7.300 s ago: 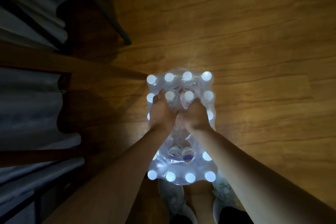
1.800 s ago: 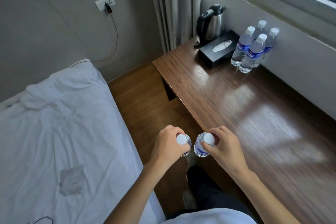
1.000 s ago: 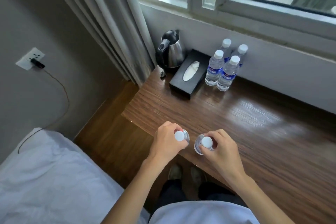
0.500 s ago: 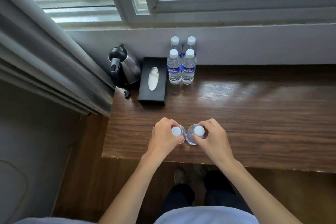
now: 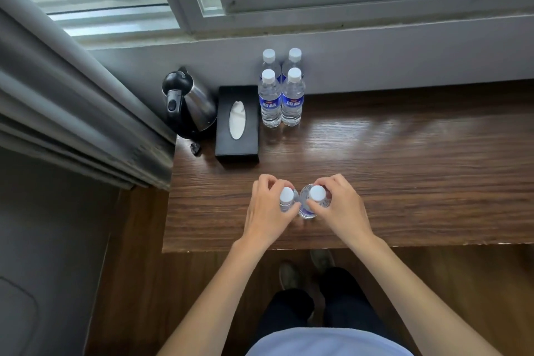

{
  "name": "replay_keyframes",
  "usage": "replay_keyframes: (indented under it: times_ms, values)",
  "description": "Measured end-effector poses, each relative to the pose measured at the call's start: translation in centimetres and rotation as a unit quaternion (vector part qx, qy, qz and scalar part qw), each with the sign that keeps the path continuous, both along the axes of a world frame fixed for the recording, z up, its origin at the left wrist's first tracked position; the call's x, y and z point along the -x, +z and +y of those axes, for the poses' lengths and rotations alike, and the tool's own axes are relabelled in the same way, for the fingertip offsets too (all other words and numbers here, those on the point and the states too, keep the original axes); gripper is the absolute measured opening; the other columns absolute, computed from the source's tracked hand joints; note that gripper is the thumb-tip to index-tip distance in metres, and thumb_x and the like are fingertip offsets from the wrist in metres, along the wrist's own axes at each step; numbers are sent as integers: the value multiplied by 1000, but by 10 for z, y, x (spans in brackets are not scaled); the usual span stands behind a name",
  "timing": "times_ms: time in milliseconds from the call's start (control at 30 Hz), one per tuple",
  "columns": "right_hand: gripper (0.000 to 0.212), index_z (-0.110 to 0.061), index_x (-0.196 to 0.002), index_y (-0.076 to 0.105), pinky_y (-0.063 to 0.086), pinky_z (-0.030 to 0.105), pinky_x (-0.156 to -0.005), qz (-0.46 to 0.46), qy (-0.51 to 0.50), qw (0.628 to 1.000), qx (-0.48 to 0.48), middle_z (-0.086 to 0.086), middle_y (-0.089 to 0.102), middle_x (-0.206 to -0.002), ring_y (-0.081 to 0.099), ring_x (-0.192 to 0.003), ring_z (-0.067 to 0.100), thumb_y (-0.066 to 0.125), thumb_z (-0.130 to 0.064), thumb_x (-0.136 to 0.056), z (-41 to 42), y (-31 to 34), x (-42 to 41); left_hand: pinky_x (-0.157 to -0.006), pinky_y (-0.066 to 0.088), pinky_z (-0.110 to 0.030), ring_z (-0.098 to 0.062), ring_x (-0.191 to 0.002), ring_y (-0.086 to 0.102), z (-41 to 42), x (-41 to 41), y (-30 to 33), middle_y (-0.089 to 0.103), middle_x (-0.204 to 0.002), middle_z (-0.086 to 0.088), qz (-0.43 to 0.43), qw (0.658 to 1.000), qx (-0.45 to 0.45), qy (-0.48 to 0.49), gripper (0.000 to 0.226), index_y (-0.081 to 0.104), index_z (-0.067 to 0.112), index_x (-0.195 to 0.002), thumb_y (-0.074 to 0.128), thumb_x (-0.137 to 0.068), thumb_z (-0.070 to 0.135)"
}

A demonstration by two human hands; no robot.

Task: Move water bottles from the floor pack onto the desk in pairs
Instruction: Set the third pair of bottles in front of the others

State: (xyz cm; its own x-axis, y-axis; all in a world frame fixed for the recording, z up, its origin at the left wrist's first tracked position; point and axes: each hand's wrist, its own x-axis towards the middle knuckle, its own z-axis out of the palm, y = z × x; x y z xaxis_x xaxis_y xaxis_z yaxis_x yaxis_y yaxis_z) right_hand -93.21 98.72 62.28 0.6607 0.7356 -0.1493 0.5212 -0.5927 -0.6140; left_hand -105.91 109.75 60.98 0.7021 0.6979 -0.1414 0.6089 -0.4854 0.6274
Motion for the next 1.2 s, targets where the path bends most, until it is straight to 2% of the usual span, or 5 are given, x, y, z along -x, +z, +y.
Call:
replay_keyframes:
  times_ms: [333,600,767,967,1200]
  values:
    - [60,-26,-125,54,41,20,-84,17,28,999,-29,-4,44,-122,41,-116,11,80,-29,-71,-12,-29,-3,-106,43,-29,-6,-131,44,-15,17,-40,44,-145,9,-55,981,161,97,99,30,26,-146,89,-66,28]
    - [87,-24,-142,40,41,36,-106,182,-9,982,-44,-2,45,-142,45,-128,14,83,-22,-67,-26,-72,-14,-78,43,0,-5,-107,59,-32,12,-76,62,-119,10,-114,952,212,186,73,51,18,-130,86,-67,11]
    - [68,-24,-129,52,41,26,-95,222,-17,972,-79,-5,55,-130,52,-117,10,82,-22,-69,-30,-91,-12,-92,52,-28,-7,-107,64,-39,14,-101,69,-115,8,-136,954,165,212,61,57,23,-124,84,-71,14]
    - [58,-21,-124,56,35,13,-84,199,-28,973,-111,-4,56,-123,50,-105,4,82,-21,-71,-29,-113,-10,-91,52,-29,-9,-108,64,-47,11,-119,70,-113,8,-157,955,127,217,51,60,22,-119,84,-74,17]
    - [68,-26,-132,51,46,26,-97,202,-25,966,-161,-9,53,-130,50,-119,5,82,-24,-72,-29,-140,-10,-84,40,-1,4,-107,59,-49,12,-134,65,-117,8,-197,955,85,207,47,59,20,-120,81,-78,25]
